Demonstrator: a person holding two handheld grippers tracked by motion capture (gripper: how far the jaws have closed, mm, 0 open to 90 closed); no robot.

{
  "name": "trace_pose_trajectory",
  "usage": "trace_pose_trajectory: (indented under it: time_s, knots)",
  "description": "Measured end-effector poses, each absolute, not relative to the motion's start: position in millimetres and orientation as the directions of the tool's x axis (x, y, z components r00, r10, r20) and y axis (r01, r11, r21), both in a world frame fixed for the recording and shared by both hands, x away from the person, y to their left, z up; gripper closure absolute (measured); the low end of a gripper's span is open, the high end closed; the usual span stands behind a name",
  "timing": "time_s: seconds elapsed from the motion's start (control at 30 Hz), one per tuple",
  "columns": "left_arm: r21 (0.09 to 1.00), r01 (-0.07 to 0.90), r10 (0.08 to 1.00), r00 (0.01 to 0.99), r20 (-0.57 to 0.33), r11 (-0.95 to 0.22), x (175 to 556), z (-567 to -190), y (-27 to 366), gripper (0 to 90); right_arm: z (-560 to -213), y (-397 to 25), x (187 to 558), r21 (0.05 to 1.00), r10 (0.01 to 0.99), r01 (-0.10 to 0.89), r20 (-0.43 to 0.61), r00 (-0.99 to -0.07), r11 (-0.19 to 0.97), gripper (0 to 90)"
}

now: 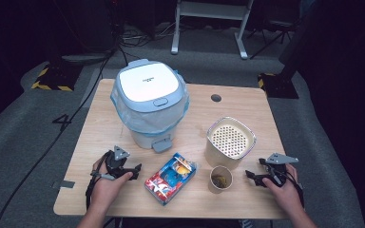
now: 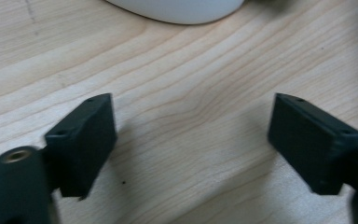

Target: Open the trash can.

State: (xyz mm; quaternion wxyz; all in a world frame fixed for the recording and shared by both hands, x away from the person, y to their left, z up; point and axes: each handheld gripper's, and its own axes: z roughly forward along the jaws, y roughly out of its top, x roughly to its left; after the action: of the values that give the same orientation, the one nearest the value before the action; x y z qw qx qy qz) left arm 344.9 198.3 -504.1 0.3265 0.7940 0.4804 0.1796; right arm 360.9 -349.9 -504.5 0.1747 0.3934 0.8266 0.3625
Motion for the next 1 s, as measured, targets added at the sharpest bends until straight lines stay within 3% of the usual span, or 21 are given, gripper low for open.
trace_pose_trajectory:
  time_s: [0.17, 0.23, 0.6, 0.83, 1.0]
  knots:
    - [0.706, 0.623, 0.865, 0.500, -0.028, -0.337, 345, -503, 206, 34.3, -505, -350, 361, 0.737, 0.776, 0.523, -0.003, -0.631, 0.428, 15.4]
    - [0.704, 0.603, 0.833, 0.552, -0.029, -0.375, 345, -501, 209, 40.3, -505, -351, 361, 0.737, 0.771, 0.520, -0.002, -0.637, 0.431, 15.4]
    - [0.709, 0.603, 0.792, 0.601, -0.103, -0.365, 342, -480, 218, 47.5, -505, -351, 361, 0.737, 0.768, 0.518, -0.003, -0.640, 0.434, 15.5]
    - [0.718, 0.574, 0.769, 0.633, -0.084, -0.394, 338, -454, 224, 54.8, -505, -351, 361, 0.736, 0.768, 0.518, -0.004, -0.640, 0.435, 15.5]
    - [0.758, 0.536, 0.745, 0.659, -0.100, -0.372, 340, -436, 227, 54.6, -505, -351, 361, 0.736, 0.768, 0.518, -0.003, -0.640, 0.435, 15.5]
